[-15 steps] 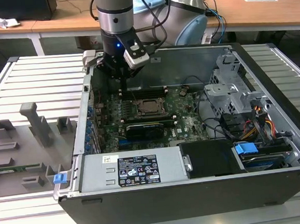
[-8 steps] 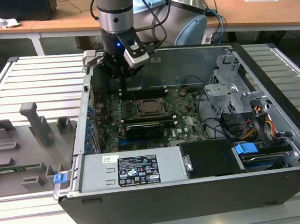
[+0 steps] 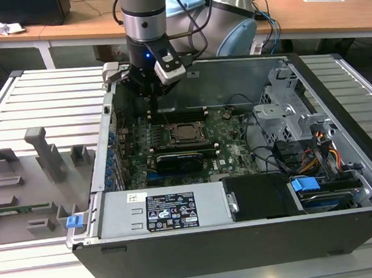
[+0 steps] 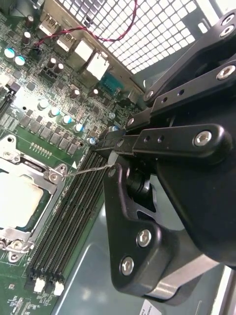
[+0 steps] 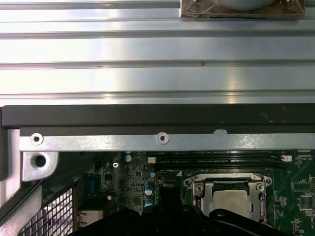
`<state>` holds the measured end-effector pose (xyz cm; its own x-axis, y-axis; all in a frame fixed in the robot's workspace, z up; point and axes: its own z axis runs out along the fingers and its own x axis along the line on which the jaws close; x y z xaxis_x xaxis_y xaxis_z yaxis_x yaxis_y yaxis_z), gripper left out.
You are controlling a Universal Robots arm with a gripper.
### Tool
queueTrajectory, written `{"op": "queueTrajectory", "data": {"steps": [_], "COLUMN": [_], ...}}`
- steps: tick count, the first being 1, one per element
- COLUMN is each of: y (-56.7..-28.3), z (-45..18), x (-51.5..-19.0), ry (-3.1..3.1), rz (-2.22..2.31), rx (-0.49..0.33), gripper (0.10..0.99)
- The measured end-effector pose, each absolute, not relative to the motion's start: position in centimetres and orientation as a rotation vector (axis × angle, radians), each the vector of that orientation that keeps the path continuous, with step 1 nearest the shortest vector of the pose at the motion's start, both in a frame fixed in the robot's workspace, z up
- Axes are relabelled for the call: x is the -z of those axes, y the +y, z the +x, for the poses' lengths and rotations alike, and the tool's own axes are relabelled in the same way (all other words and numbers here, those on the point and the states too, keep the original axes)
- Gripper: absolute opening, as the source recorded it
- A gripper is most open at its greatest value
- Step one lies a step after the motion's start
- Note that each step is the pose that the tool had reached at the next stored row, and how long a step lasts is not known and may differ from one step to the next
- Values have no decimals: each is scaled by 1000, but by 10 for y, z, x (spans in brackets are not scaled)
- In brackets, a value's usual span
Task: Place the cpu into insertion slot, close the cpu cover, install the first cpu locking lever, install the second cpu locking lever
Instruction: 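Install the first cpu locking lever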
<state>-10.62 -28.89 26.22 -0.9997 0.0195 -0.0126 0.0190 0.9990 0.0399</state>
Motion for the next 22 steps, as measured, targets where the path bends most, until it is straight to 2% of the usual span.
{"op": "queueTrajectory", "data": {"steps": [22], "y": [-289], "z": [-89], "x": [-261], "ry": [3128], "rz": [30], "rx": [-62], "gripper": [106]}}
